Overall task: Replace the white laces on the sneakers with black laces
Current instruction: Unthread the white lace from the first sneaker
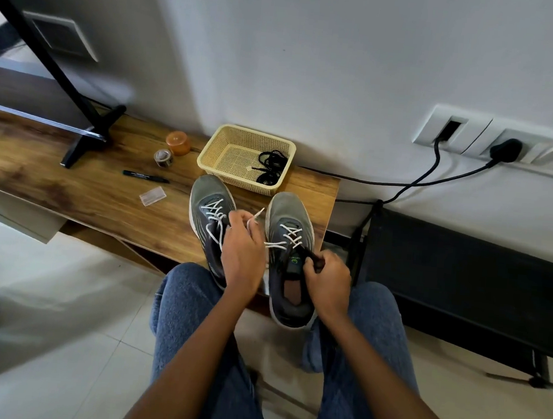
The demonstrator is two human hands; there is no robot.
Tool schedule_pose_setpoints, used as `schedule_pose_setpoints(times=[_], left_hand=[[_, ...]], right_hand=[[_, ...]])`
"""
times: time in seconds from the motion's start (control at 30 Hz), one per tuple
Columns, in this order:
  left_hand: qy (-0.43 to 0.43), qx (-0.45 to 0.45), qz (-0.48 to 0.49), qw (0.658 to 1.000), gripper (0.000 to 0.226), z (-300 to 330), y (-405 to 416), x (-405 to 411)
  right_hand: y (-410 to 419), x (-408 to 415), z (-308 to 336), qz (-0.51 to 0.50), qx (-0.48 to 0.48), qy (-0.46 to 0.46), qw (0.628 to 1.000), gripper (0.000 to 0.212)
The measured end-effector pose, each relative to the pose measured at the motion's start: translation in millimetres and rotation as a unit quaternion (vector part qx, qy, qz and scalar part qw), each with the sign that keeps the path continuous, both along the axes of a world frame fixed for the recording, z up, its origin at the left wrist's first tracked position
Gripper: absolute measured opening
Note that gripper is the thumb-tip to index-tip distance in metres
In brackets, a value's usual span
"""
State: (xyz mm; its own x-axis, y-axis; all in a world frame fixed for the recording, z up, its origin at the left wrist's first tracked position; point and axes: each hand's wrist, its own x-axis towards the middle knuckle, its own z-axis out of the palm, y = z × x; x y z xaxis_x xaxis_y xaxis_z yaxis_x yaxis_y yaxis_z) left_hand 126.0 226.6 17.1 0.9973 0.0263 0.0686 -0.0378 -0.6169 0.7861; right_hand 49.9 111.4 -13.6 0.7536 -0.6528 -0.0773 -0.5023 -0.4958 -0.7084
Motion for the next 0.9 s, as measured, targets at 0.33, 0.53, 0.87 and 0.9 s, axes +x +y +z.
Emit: schedule_pose_setpoints(times=[0.33, 0.53, 0.87, 0.9], left_hand=[[-0.117, 0.198, -0.122, 0.966, 0.041, -14.5, 0.2, -27.7], [-0.152, 0.298, -0.164, 0.928, 0.038, -47.8, -2.4, -44.4], [-0.175, 0.325, -0.147, 0.918, 0.036, -52.4, -8.2, -41.5], [-0.175, 0.326, -0.147, 0.917, 0.036, -52.6, -8.5, -41.4]], right_hand=[[6.3, -0.3, -0.4, 0.032, -0.018, 0.003, 0.999, 0.012], [11.1, 7.0, 7.8, 0.159, -0.137, 0.020, 0.978, 0.032], [3.7, 29.6, 9.2, 0.227, -0.322, 0.012, 0.919, 0.020], [3.1, 31.0, 9.2, 0.232, -0.329, 0.006, 0.915, 0.021]])
